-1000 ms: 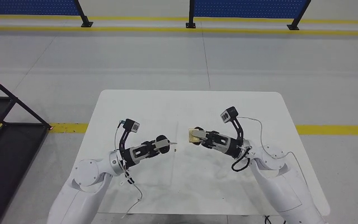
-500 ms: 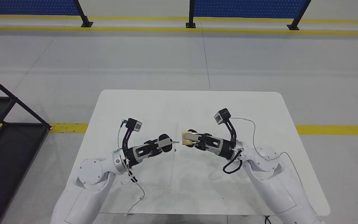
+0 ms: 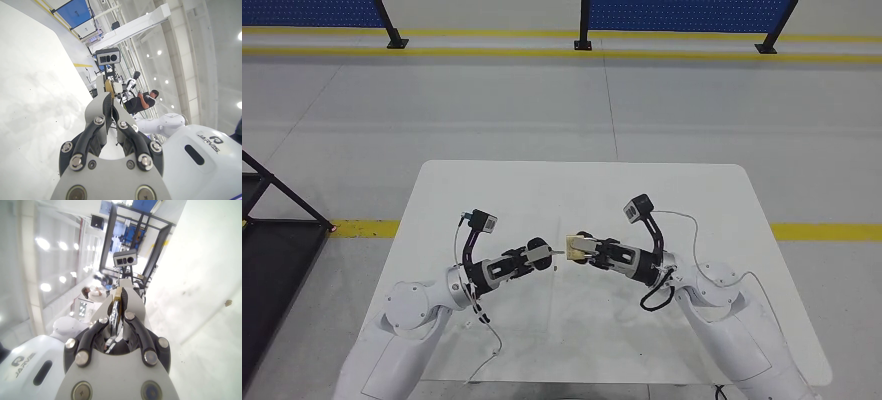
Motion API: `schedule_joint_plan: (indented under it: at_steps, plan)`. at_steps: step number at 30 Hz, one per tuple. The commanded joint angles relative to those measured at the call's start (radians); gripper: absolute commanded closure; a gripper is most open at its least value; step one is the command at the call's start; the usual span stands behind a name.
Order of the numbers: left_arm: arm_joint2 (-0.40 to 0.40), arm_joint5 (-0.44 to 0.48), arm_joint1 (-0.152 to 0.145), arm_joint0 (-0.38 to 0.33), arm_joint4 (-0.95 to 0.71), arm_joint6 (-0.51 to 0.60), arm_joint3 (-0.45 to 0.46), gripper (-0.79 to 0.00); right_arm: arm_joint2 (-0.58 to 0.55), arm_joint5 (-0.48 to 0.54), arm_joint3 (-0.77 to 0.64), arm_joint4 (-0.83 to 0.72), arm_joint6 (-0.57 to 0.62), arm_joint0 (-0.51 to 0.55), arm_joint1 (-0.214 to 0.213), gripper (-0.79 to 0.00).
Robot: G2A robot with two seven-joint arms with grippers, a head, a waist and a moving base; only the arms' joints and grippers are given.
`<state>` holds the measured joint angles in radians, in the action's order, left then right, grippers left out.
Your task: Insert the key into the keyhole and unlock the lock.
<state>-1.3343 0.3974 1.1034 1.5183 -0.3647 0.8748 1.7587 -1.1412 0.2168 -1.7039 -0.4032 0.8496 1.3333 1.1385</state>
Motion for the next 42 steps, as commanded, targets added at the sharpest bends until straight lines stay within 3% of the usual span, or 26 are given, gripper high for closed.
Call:
schedule_joint_plan:
  at_steps: [1,42]
  plan:
    - [0.001,0.003,0.000,0.000,0.002,-0.007,-0.001,0.000,-0.002,0.001,-0.001,0.002,-0.001,0.002,-0.001,0.000]
    - [0.029,0.021,-0.005,-0.021,0.006,-0.032,-0.026,0.000,-0.013,0.005,-0.029,0.026,-0.036,0.036,-0.006,0.000]
